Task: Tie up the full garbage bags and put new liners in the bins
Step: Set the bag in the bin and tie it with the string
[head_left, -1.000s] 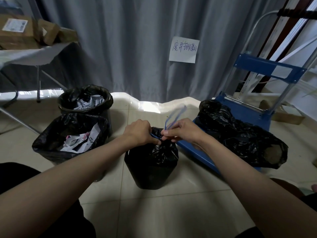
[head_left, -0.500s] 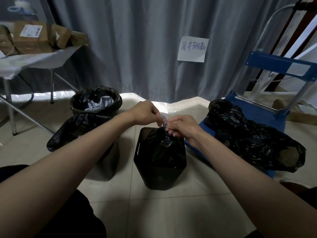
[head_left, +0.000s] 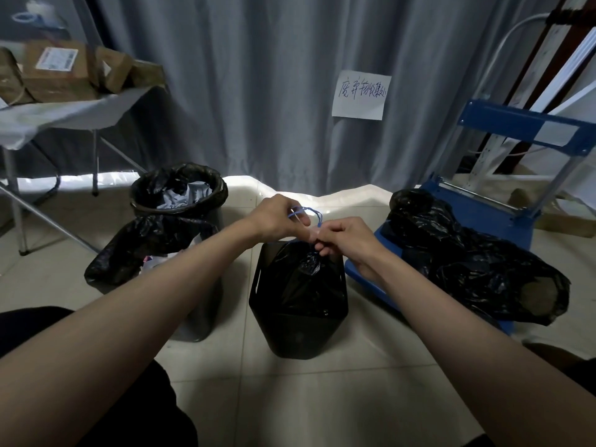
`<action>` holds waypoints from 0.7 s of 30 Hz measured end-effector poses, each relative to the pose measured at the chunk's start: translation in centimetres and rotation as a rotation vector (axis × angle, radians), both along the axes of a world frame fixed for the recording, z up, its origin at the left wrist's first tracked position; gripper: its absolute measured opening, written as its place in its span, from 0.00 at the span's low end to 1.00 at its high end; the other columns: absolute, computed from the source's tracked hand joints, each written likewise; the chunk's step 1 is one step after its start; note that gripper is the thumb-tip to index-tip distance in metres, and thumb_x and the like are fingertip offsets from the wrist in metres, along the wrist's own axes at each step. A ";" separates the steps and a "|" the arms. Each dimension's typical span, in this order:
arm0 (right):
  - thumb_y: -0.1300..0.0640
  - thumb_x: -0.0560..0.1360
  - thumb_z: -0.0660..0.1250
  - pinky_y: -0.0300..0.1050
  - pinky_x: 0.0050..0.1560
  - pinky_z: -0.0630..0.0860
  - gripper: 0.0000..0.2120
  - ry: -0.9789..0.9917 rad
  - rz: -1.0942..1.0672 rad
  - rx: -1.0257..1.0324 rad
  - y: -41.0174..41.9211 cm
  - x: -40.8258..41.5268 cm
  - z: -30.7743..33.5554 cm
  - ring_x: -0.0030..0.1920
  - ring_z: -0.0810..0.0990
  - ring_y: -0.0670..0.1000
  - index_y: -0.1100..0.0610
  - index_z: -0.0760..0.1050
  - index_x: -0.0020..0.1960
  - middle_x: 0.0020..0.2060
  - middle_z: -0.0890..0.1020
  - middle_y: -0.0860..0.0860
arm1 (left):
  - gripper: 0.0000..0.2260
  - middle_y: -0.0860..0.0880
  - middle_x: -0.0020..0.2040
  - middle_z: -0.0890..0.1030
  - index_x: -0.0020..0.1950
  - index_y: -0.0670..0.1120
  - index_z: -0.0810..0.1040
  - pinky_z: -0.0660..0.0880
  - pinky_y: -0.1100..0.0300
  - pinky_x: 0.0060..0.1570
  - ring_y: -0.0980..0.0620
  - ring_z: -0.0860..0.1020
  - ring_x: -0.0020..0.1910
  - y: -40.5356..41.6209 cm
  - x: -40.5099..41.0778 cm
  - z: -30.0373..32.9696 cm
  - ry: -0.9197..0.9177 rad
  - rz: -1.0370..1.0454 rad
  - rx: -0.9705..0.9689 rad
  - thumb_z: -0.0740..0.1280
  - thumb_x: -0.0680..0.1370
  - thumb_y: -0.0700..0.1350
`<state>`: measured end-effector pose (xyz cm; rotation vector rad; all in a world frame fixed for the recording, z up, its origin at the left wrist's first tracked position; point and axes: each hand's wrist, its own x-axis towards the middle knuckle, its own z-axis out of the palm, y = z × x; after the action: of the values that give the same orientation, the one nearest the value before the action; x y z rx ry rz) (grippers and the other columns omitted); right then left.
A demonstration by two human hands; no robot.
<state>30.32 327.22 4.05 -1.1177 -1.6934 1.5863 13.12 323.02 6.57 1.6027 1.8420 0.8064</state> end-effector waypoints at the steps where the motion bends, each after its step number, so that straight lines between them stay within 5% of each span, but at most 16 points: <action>1: 0.66 0.78 0.67 0.32 0.31 0.75 0.07 0.016 -0.003 -0.002 0.1 0.1 -0.1 0.29 0.78 0.45 0.68 0.82 0.48 0.34 0.80 0.58 | 0.11 0.47 0.39 0.84 0.43 0.45 0.83 0.75 0.62 0.40 0.55 0.78 0.35 -0.1 0.0 -0.1 0.016 -0.016 -0.029 0.81 0.65 0.44; 10: 0.65 0.78 0.67 0.34 0.35 0.79 0.05 0.112 -0.108 -0.062 0.3 0.5 -0.1 0.35 0.83 0.49 0.66 0.81 0.49 0.44 0.84 0.56 | 0.06 0.41 0.37 0.85 0.39 0.39 0.85 0.73 0.60 0.39 0.54 0.79 0.33 -0.8 -0.6 0.2 -0.135 -0.033 -0.088 0.78 0.69 0.41; 15: 0.65 0.77 0.69 0.35 0.34 0.79 0.04 0.111 -0.139 -0.071 0.3 0.3 -0.5 0.33 0.83 0.50 0.62 0.81 0.44 0.40 0.83 0.57 | 0.07 0.42 0.37 0.85 0.43 0.37 0.84 0.74 0.58 0.48 0.52 0.81 0.35 -1.1 -1.1 0.0 -0.175 -0.088 -0.207 0.78 0.69 0.39; 18: 0.65 0.76 0.70 0.36 0.34 0.79 0.03 0.089 -0.128 -0.037 0.5 0.0 -0.7 0.33 0.82 0.51 0.63 0.82 0.44 0.38 0.83 0.58 | 0.10 0.42 0.38 0.85 0.48 0.35 0.83 0.76 0.67 0.41 0.53 0.82 0.35 -1.2 -0.6 0.4 -0.200 -0.107 -0.208 0.77 0.70 0.38; 21: 0.66 0.75 0.71 0.37 0.34 0.79 0.02 0.067 -0.110 0.010 0.4 -0.3 -0.4 0.33 0.81 0.49 0.64 0.82 0.46 0.38 0.84 0.58 | 0.13 0.41 0.41 0.85 0.52 0.37 0.80 0.78 0.64 0.40 0.51 0.83 0.36 -1.2 0.2 0.4 -0.265 -0.119 -0.225 0.76 0.72 0.40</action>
<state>29.99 327.59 3.63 -1.1203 -1.5686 1.5282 13.34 321.82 6.99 1.3776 1.5741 0.6947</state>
